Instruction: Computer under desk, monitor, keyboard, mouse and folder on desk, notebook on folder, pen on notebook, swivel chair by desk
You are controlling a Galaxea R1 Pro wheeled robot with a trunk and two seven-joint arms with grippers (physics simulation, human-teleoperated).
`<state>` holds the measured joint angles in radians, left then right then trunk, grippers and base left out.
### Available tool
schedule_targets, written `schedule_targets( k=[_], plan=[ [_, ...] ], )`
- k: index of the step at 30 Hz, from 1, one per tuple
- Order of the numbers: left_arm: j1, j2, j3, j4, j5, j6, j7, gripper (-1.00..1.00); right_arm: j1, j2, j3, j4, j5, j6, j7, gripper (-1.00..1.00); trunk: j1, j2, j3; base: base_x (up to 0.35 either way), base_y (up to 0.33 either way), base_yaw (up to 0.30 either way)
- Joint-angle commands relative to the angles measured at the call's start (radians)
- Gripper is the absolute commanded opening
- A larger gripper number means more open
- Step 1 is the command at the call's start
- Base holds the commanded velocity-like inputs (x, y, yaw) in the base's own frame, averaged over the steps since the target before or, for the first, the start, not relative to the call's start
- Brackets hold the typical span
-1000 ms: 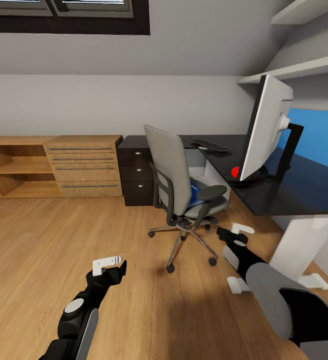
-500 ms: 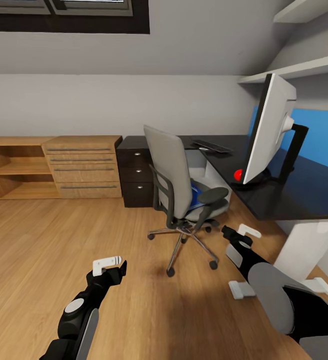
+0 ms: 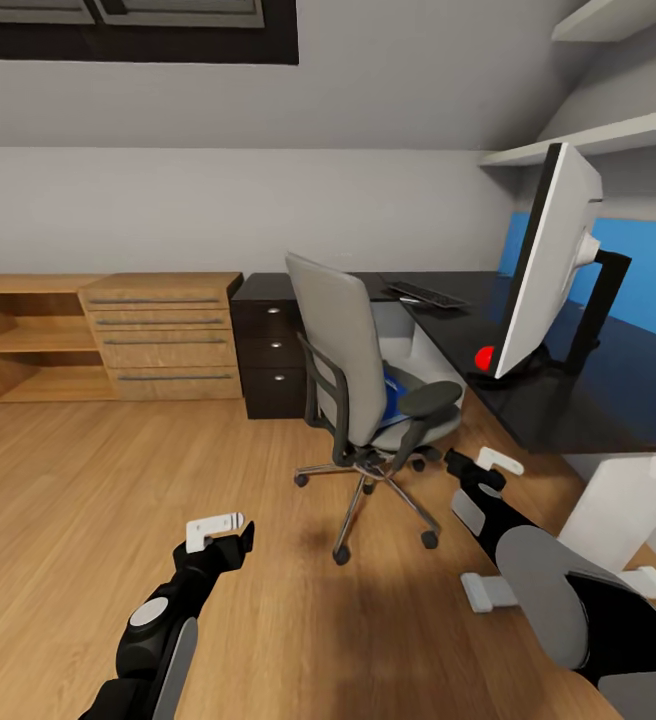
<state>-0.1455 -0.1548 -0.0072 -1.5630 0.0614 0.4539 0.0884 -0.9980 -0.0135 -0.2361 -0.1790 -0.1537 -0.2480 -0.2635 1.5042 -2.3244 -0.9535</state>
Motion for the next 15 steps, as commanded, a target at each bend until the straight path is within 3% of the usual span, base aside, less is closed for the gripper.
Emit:
schedule_targets(
  k=[1, 12, 15],
  plan=[
    [0.0, 0.0, -0.001, -0.002, 0.006, 0.004, 0.006, 1.0, -0.001, 0.0, 0.004, 0.001, -0.011, -0.016, -0.001, 1.0, 0.0, 0.0, -0.001, 0.021, -0.002, 0.0],
    [0.0, -0.002, -0.03, -0.003, 0.007, 0.004, 0.005, 1.0, 0.0, 0.001, 0.004, 0.001, -0.009, -0.081, 0.001, 1.0, 0.038, -0.07, -0.032, 0.004, 0.0, 0.0],
    [0.0, -0.002, -0.032, -0.003, 0.008, 0.004, 0.005, 1.0, 0.001, 0.005, 0.005, 0.001, 0.022, -0.125, 0.001, 1.0, 0.046, -0.084, -0.039, 0.0, 0.0, 0.0]
  ],
)
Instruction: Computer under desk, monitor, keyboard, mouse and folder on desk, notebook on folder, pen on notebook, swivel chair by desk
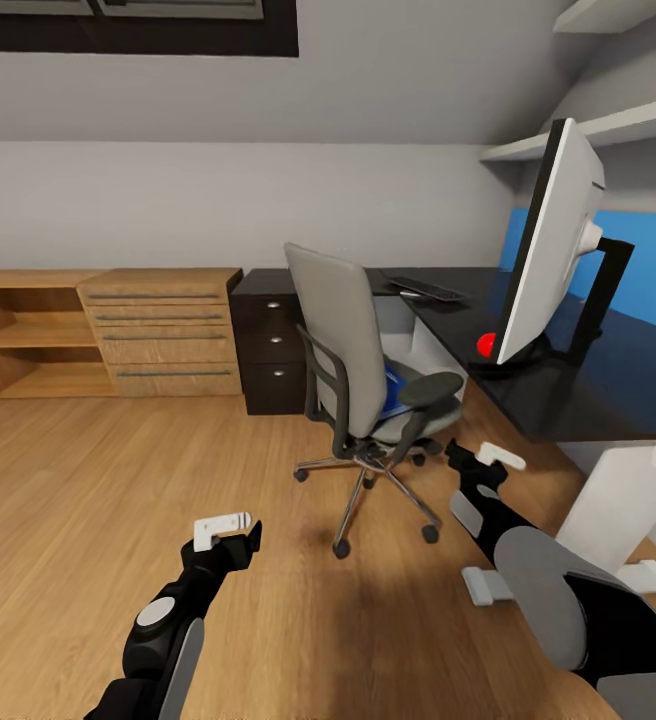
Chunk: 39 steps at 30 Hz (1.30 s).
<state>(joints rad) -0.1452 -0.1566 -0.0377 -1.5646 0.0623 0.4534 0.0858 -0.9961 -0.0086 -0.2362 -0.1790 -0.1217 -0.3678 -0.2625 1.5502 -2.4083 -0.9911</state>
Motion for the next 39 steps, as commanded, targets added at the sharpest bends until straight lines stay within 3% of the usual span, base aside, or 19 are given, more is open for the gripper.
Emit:
schedule_targets(
  k=[1, 7, 28, 39],
  plan=[
    [0.0, 0.0, -0.002, -0.001, 0.007, 0.005, 0.008, 1.0, 0.0, 0.001, 0.005, 0.001, 0.008, -0.016, -0.001, 1.0, 0.0, 0.0, -0.001, 0.0, 0.0, 0.0],
    [0.0, 0.002, -0.002, 0.002, 0.007, 0.004, 0.006, 1.0, 0.0, 0.006, 0.005, 0.001, 0.037, -0.033, -0.001, 1.0, 0.0, 0.0, -0.001, 0.0, 0.0, 0.0],
    [0.0, 0.002, -0.002, 0.006, 0.004, 0.004, 0.008, 1.0, 0.002, 0.007, 0.006, 0.001, 0.042, -0.048, 0.0, 1.0, 0.0, 0.0, -0.001, 0.138, -0.028, 0.002],
    [0.0, 0.002, -0.002, 0.006, 0.004, 0.003, 0.009, 1.0, 0.002, 0.008, 0.006, 0.001, 0.042, -0.048, 0.0, 1.0, 0.0, 0.0, -0.001, 0.003, -0.001, 0.233]
  ],
)
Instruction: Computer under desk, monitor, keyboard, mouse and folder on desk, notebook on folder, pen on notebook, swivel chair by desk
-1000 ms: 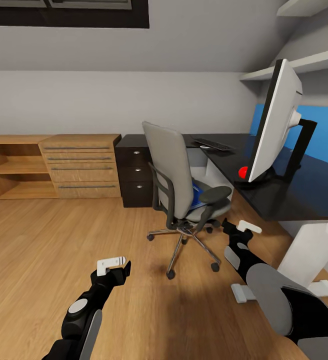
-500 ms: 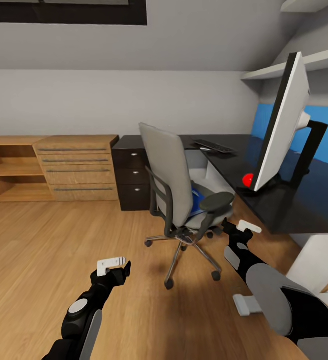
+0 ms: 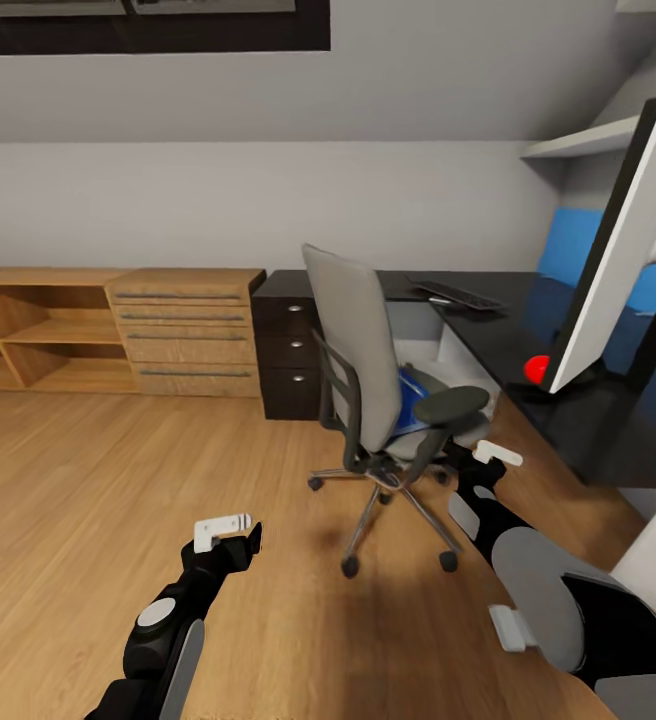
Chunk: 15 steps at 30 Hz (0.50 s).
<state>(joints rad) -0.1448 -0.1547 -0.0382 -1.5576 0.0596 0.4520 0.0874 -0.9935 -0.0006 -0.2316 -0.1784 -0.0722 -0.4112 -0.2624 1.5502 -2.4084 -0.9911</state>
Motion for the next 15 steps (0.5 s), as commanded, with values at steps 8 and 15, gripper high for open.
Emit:
schedule_targets(
  k=[8, 15],
  plan=[
    [0.0, 0.0, -0.002, -0.001, 0.006, 0.002, 0.008, 1.0, 0.0, 0.017, 0.006, 0.0, -0.005, -0.005, 0.0, 1.0, 0.0, 0.0, -0.001, -0.015, 0.007, 0.271],
    [-0.001, 0.001, -0.002, -0.001, 0.006, 0.003, 0.008, 1.0, 0.001, 0.028, 0.006, 0.0, -0.004, -0.006, 0.0, 1.0, 0.0, 0.0, -0.001, -0.153, 0.105, 0.271]
  ],
)
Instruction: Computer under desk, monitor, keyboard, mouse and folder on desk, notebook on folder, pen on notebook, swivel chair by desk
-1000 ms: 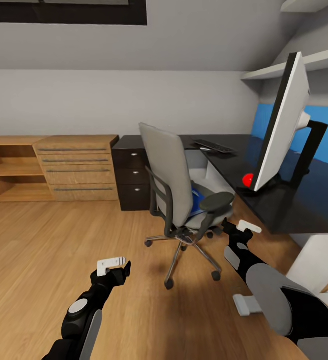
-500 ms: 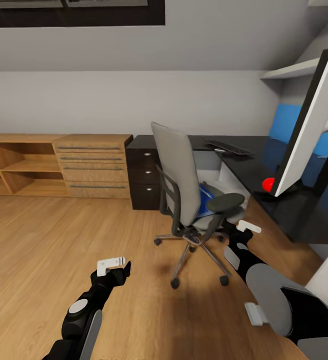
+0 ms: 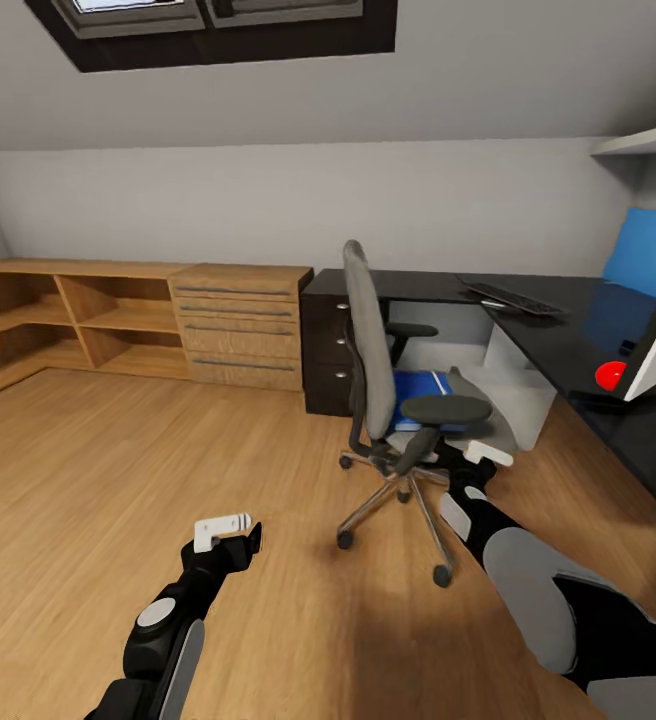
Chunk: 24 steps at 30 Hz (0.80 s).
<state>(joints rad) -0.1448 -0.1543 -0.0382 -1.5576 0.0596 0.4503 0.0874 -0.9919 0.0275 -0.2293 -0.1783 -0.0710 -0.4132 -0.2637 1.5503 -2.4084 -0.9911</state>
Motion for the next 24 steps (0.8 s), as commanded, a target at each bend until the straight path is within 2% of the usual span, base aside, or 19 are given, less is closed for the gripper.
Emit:
schedule_targets(
  k=[1, 8, 16, 21, 24],
  plan=[
    [-0.001, 0.0, -0.002, -0.001, 0.006, 0.005, 0.008, 1.0, -0.001, 0.001, 0.004, 0.0, -0.006, -0.004, 0.001, 1.0, 0.0, 0.0, -0.001, -0.014, 0.009, 0.271],
    [0.0, -0.001, -0.002, -0.001, 0.006, 0.005, 0.008, 1.0, -0.001, 0.012, 0.004, 0.001, 0.045, -0.004, 0.0, 1.0, 0.0, 0.0, -0.001, -0.002, 0.002, 0.272],
    [0.0, 0.0, -0.002, -0.001, 0.006, 0.005, 0.008, 1.0, -0.001, 0.012, 0.004, 0.001, 0.055, -0.004, -0.002, 1.0, 0.0, 0.0, -0.001, 0.0, 0.0, 0.261],
    [0.0, 0.001, -0.002, -0.001, 0.007, 0.006, 0.008, 1.0, -0.001, 0.011, 0.003, 0.0, 0.056, -0.004, -0.002, 1.0, 0.0, 0.0, -0.001, 0.0, 0.0, 0.058],
    [-0.001, 0.001, -0.002, -0.001, 0.008, 0.007, 0.008, 1.0, -0.001, 0.008, 0.002, 0.0, 0.056, -0.003, -0.002, 1.0, 0.0, 0.0, 0.001, 0.0, 0.0, -0.152]
  ],
)
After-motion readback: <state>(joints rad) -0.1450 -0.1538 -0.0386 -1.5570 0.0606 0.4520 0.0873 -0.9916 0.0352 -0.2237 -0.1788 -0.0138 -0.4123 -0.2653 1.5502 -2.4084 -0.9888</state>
